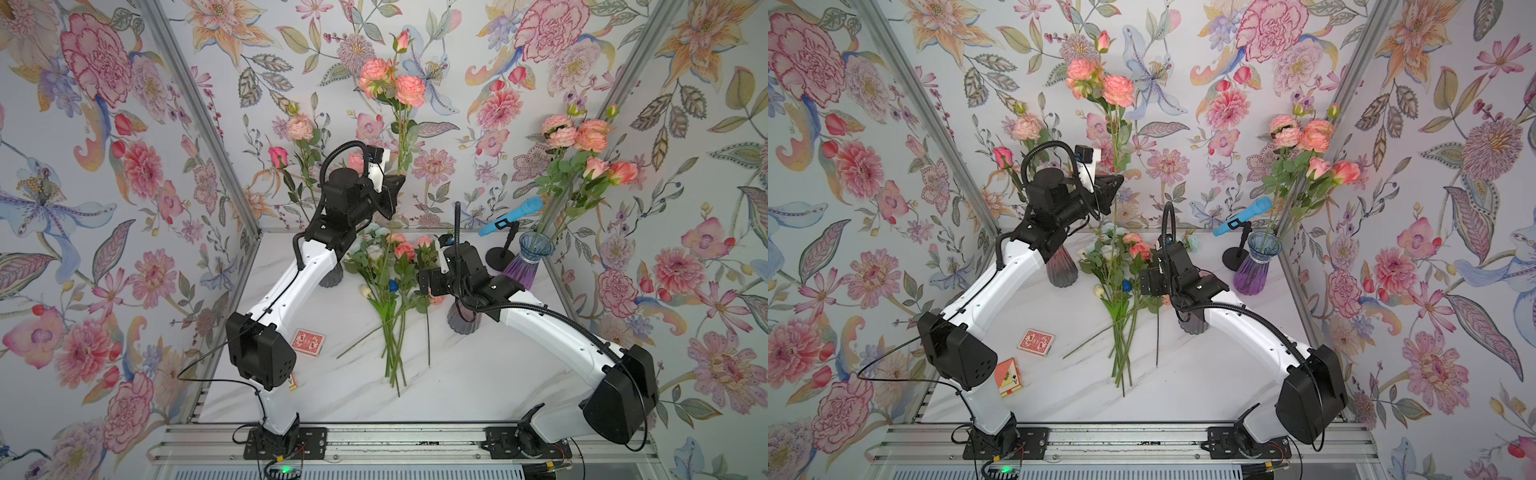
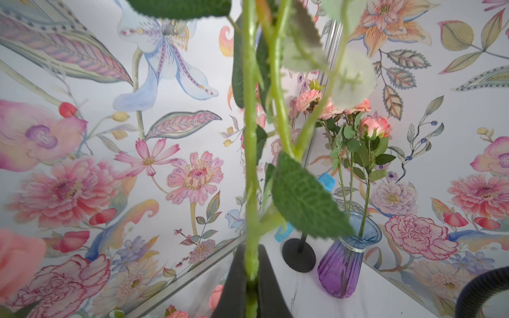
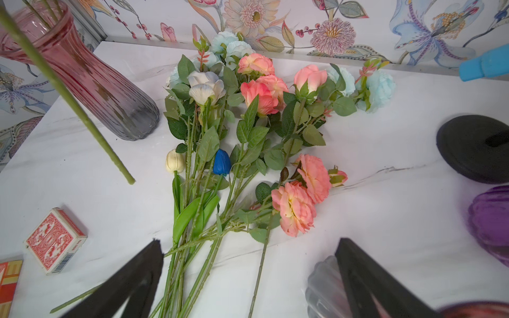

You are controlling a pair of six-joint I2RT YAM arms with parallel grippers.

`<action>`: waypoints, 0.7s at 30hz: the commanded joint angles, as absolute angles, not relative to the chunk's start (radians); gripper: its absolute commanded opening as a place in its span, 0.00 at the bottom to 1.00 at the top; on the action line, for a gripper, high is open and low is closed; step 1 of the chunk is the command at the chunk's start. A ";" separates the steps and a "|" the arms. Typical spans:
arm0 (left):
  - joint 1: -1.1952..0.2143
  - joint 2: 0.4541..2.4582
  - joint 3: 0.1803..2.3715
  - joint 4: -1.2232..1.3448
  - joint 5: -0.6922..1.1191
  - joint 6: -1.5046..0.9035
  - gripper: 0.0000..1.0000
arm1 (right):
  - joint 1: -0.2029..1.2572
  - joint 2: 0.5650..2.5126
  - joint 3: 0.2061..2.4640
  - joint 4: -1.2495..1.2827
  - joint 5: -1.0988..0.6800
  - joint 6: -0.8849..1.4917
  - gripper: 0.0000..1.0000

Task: Place the pink flowers into the vase
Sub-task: Place the flower in the vase.

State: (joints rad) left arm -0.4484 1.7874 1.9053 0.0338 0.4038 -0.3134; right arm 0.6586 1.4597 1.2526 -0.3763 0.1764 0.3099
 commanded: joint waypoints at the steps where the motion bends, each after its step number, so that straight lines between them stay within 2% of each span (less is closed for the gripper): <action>1: -0.429 1.720 1.947 0.034 0.360 -0.253 0.00 | 0.654 1.473 1.271 -0.380 0.164 0.304 0.99; 10: -0.337 1.575 1.860 0.144 0.258 -0.217 0.00 | 0.654 1.480 1.291 -0.380 0.161 0.299 0.99; 16: -0.224 1.468 1.705 0.334 0.237 -0.233 0.00 | 0.655 1.485 1.301 -0.380 0.156 0.301 0.99; 21: -0.139 1.459 1.648 0.425 0.263 -0.271 0.00 | 0.656 1.480 1.301 -0.380 0.156 0.304 0.99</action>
